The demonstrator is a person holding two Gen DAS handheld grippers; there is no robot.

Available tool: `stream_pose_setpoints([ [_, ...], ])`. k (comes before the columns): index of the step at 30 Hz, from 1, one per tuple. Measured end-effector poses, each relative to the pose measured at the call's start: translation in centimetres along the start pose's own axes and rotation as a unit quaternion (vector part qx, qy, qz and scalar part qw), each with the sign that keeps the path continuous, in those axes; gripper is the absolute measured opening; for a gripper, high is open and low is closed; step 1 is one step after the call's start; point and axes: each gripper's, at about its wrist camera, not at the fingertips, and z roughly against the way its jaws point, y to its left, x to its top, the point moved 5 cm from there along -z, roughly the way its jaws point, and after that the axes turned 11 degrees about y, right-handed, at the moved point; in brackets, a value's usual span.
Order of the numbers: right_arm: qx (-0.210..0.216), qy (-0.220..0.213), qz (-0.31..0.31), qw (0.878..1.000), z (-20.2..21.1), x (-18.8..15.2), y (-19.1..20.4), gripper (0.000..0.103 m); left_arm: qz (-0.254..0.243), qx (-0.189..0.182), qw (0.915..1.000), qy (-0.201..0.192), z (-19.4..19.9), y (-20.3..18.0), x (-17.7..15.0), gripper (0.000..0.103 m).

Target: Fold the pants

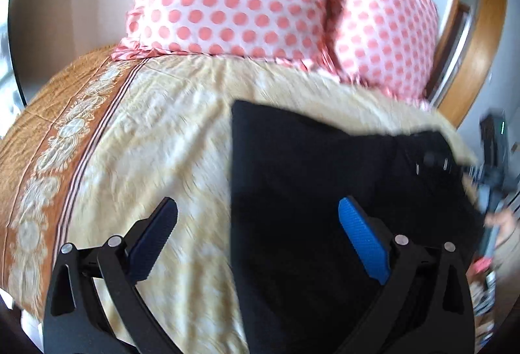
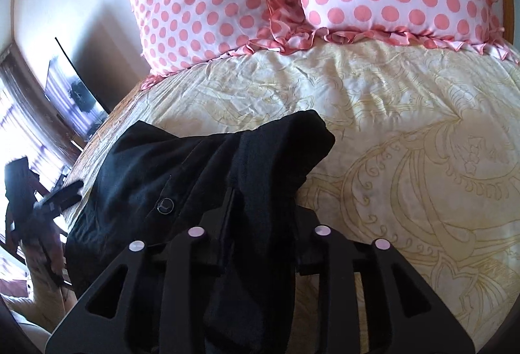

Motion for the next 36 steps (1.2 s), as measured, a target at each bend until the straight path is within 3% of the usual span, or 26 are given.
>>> stream_pose_setpoints([
  [2,0.006,0.003,-0.002,1.000,-0.2,0.1,-0.1,0.034,0.026,-0.029,0.9990,0.022,-0.8,1.2,1.7,0.096],
  [3,0.010,0.005,-0.004,1.000,-0.3,0.2,-0.1,0.035,0.033,-0.047,0.9974,0.044,-1.8,1.9,2.6,0.090],
  [7,0.027,0.008,-0.013,0.999,-0.6,0.3,-0.5,0.036,0.043,-0.088,0.9892,0.109,-5.3,2.5,4.2,0.079],
  [9,0.036,0.010,-0.018,0.999,-0.7,0.3,-0.6,0.036,0.035,-0.086,0.9893,0.112,-6.0,2.2,4.8,0.077],
  [12,0.045,0.012,-0.023,0.999,-0.8,0.4,-0.8,0.036,0.022,-0.106,0.9849,0.135,-6.7,0.8,5.2,0.067],
  [16,0.057,0.016,-0.028,0.998,-1.0,0.5,-0.9,0.037,0.006,-0.090,0.9852,0.145,-7.5,0.0,5.6,0.067],
  [18,0.065,0.013,-0.030,0.997,-1.2,0.6,-1.0,0.038,0.010,-0.091,0.9845,0.149,-7.9,0.0,5.7,0.061],
  [20,0.060,0.003,-0.016,0.998,-1.0,0.4,-0.6,0.033,0.015,-0.089,0.9855,0.144,-7.8,0.2,5.8,0.050],
  [21,0.060,-0.001,-0.012,0.998,-0.9,0.4,-0.5,0.026,0.017,-0.086,0.9865,0.138,-7.7,0.2,5.9,0.035],
  [22,0.059,-0.006,-0.007,0.998,-0.7,0.4,-0.2,0.023,0.018,-0.084,0.9880,0.128,-7.3,0.3,6.0,0.028],
  [23,0.060,-0.011,-0.004,0.998,-0.5,0.5,-0.1,0.021,0.018,-0.090,0.9882,0.123,-7.1,0.3,6.1,0.015],
  [30,0.057,-0.030,0.019,0.998,0.7,3.3,0.8,0.017,-0.001,-0.077,0.9922,0.098,-6.3,-0.5,7.6,0.009],
  [36,0.030,-0.067,0.031,0.997,0.1,10.4,0.8,0.017,0.015,-0.064,0.9964,0.053,-7.2,-0.1,14.1,0.009],
])
